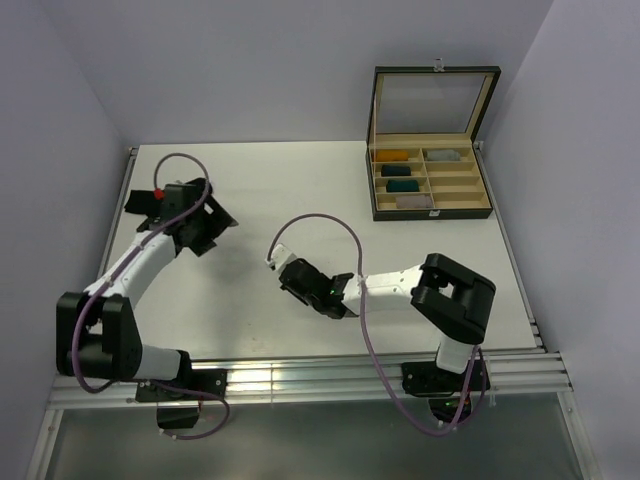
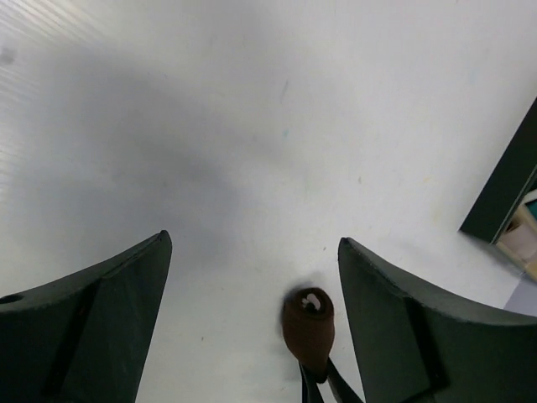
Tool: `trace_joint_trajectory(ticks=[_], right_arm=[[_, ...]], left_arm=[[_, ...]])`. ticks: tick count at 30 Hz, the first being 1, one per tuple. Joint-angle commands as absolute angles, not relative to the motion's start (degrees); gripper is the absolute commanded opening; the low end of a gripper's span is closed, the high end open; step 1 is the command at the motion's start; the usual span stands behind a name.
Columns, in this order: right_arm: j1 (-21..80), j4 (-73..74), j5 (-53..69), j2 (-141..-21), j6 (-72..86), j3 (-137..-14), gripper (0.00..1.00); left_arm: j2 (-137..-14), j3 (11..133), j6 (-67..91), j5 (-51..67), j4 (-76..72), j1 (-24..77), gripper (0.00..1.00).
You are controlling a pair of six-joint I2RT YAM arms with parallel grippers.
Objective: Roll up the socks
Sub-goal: Pick up the sock at the center of the board, then place the sock in the storage box.
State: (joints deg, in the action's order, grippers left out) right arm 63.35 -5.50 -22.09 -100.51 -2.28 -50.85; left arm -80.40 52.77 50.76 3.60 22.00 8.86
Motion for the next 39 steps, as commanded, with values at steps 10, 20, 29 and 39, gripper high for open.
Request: trace_joint_trajectory(ticks=[10, 20, 29, 39], right_arm=[[49.3, 8.7, -29.8, -85.4, 17.6, -54.6, 0.00], [27.3, 28.0, -35.1, -87.9, 32.9, -69.5, 0.00], [7.5, 36.4, -29.5, -99.7, 38.5, -88.1, 0.00], [-2.3, 39.2, -20.7, -116.0, 41.8, -105.7, 0.00]], left_arm=[[-59.7, 51.7, 43.2, 1.2, 26.5, -6.2, 0.91], [-54.0, 48.1, 37.8, -2.5, 26.3, -5.7, 0.95], [-50.5, 47.6, 34.7, -10.2, 27.9, -1.8, 1.00], [-50.4, 46.8, 33.8, -14.6, 27.4, -1.8, 0.99]])
